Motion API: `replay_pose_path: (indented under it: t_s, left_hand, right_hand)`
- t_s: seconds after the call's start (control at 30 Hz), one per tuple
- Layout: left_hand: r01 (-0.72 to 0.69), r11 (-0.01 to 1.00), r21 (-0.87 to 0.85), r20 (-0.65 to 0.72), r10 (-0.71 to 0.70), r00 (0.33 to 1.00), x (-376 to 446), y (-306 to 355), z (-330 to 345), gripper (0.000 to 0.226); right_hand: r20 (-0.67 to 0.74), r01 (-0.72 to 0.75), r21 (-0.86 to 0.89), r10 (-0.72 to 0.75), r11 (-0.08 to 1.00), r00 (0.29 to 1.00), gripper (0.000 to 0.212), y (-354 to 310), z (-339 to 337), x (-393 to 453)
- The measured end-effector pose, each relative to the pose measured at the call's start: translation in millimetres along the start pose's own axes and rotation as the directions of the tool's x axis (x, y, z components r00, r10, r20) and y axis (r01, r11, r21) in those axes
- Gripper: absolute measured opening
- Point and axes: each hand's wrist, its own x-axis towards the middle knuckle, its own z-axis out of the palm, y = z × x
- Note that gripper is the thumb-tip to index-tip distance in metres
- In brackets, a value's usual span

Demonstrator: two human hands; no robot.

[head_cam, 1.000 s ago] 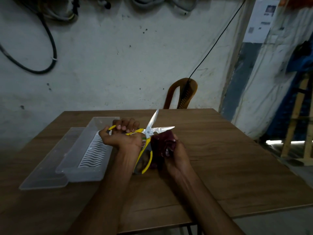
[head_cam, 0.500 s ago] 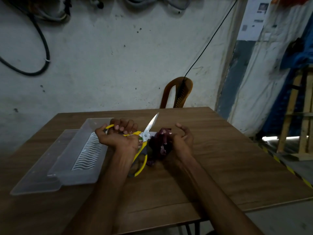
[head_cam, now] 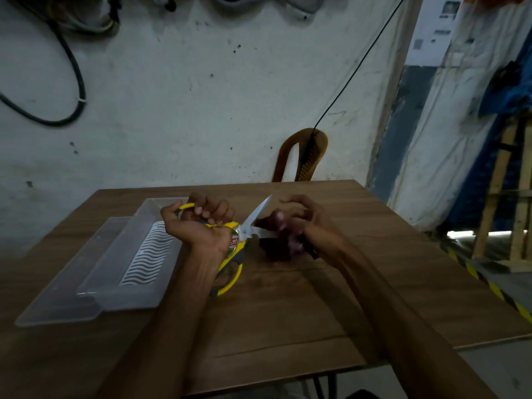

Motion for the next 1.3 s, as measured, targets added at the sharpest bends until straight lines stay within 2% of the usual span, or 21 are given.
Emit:
replay_pose_path:
  t_s: [0.07,0.1,0.23,0.3,0.37,0.47,0.73,0.83,0.9,0.97,1.03,1.07,1.13,1.2,1.23,1.3]
  left_hand:
    - [0.001,1.0,0.02,-0.001,-0.001,1.0,-2,-2,1,0.029]
    - [0.0,1.0,0.024,-0.003,0.0,1.0,-4,-3,2,0.029]
    - [-0.018,0.999,0.03,-0.028,0.019,0.999,-2,-2,2,0.03]
    - [-0.029,0.999,0.023,-0.03,0.029,0.999,-1,-1,1,0.03]
    - [-0.031,0.999,0.015,-0.027,0.031,0.999,0,-1,0,0.03]
    - [-0.033,0.999,0.012,-0.026,0.033,0.999,0,-2,-1,0.03]
    - [0.021,0.999,0.047,-0.057,-0.018,0.998,-1,-1,0,0.029]
    - [0.023,0.998,0.053,-0.066,-0.019,0.998,0,4,1,0.029]
    - [0.004,1.0,0.018,-0.074,-0.003,0.997,4,12,-2,0.029]
    - [-0.021,0.999,-0.038,-0.081,0.017,0.997,9,17,-5,0.028]
    - [-0.036,0.997,-0.068,-0.083,0.03,0.996,11,17,-7,0.028]
    - [-0.037,0.996,-0.078,-0.087,0.031,0.996,11,15,-7,0.028]
    - [-0.036,0.995,-0.091,-0.094,0.028,0.995,10,12,-7,0.028]
    - [-0.038,0.996,-0.085,-0.105,0.029,0.994,11,12,-8,0.029]
    - [-0.038,0.996,-0.078,-0.109,0.03,0.994,11,11,-8,0.029]
    - [-0.035,0.997,-0.066,-0.111,0.028,0.993,10,10,-9,0.029]
  right_hand:
    - [0.056,0.027,-0.161,-0.018,0.987,0.998,0.04,1,10,6]
    - [0.06,0.05,-0.223,-0.037,0.974,0.998,0.036,3,15,9]
    - [-0.089,0.053,-0.205,-0.073,0.977,0.993,0.027,14,30,14]
    - [-0.108,0.158,-0.268,-0.192,0.951,0.975,0.02,20,35,14]
    - [-0.054,0.283,-0.372,-0.325,0.884,0.944,0.014,22,40,15]
    - [0.018,0.375,-0.422,-0.406,0.825,0.914,0.014,23,43,17]
    - [0.112,0.391,-0.441,-0.383,0.808,0.917,0.016,26,38,5]
    - [0.128,0.32,-0.49,-0.296,0.811,0.946,0.017,25,18,1]
    - [0.068,0.243,-0.528,-0.245,0.814,0.967,0.016,30,0,-1]
    - [-0.084,0.146,-0.441,-0.203,0.886,0.976,0.014,34,-17,-5]
    - [-0.24,0.075,-0.153,-0.111,0.985,0.964,0.015,27,-23,-11]
    - [-0.274,0.078,-0.017,-0.08,0.997,0.958,0.017,22,-23,-14]
    - [-0.274,0.118,0.121,-0.081,0.985,0.958,0.024,8,-18,-19]
    - [-0.223,0.159,0.122,-0.129,0.98,0.966,0.02,-4,-2,-22]
    - [-0.21,0.202,0.054,-0.186,0.978,0.96,0.017,-7,10,-23]
    - [-0.251,0.337,-0.222,-0.388,0.915,0.887,0.02,-11,39,-24]
